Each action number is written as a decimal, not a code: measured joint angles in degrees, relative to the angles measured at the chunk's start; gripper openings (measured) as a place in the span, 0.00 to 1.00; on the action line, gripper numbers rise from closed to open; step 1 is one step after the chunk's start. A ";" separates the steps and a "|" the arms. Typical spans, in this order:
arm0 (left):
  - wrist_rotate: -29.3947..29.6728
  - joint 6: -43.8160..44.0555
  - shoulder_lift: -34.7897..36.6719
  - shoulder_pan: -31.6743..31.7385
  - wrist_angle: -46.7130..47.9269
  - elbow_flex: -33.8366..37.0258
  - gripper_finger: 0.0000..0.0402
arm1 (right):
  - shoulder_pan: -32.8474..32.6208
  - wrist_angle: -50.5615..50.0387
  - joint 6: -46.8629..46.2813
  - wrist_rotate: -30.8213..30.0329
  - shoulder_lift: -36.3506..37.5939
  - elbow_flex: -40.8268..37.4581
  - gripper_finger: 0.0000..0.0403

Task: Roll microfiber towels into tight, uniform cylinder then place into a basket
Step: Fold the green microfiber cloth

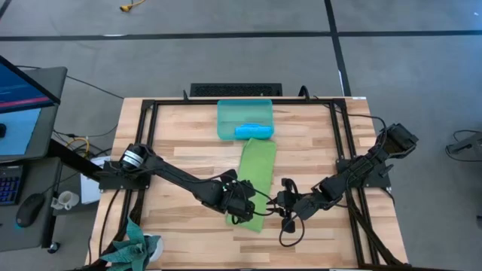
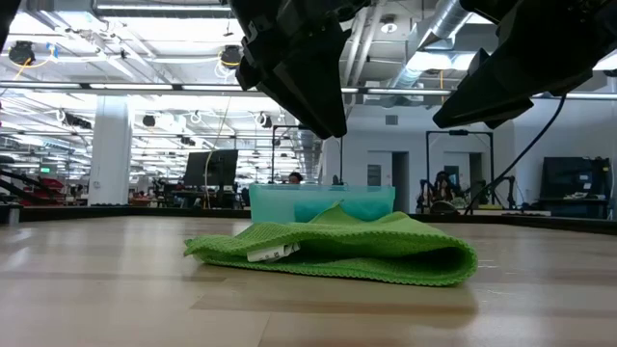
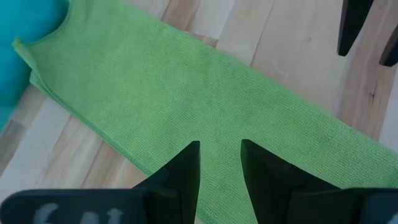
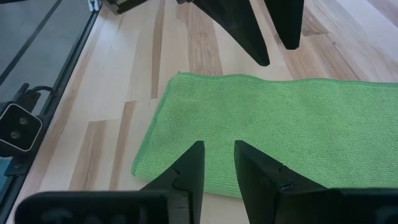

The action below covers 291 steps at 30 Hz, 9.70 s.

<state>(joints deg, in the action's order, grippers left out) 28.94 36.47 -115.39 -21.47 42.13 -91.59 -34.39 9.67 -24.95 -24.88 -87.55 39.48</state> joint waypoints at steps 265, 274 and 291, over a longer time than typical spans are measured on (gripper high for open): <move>16.82 -17.42 -13.97 -12.74 25.44 -28.45 0.01 | -14.59 -72.10 -6.22 -16.59 -18.08 39.68 0.02; 15.87 -17.85 -14.05 -6.22 22.44 -23.54 0.00 | -9.70 -67.69 -9.28 -16.12 -18.08 29.65 0.01; 9.15 -17.73 -14.05 -2.25 16.34 -19.43 0.00 | -4.46 -59.45 -9.62 -12.48 -18.08 22.32 0.03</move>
<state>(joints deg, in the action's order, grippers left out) 38.09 18.74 -129.45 -23.73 58.47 -111.02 -38.85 -49.78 -34.57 -37.36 -105.62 61.80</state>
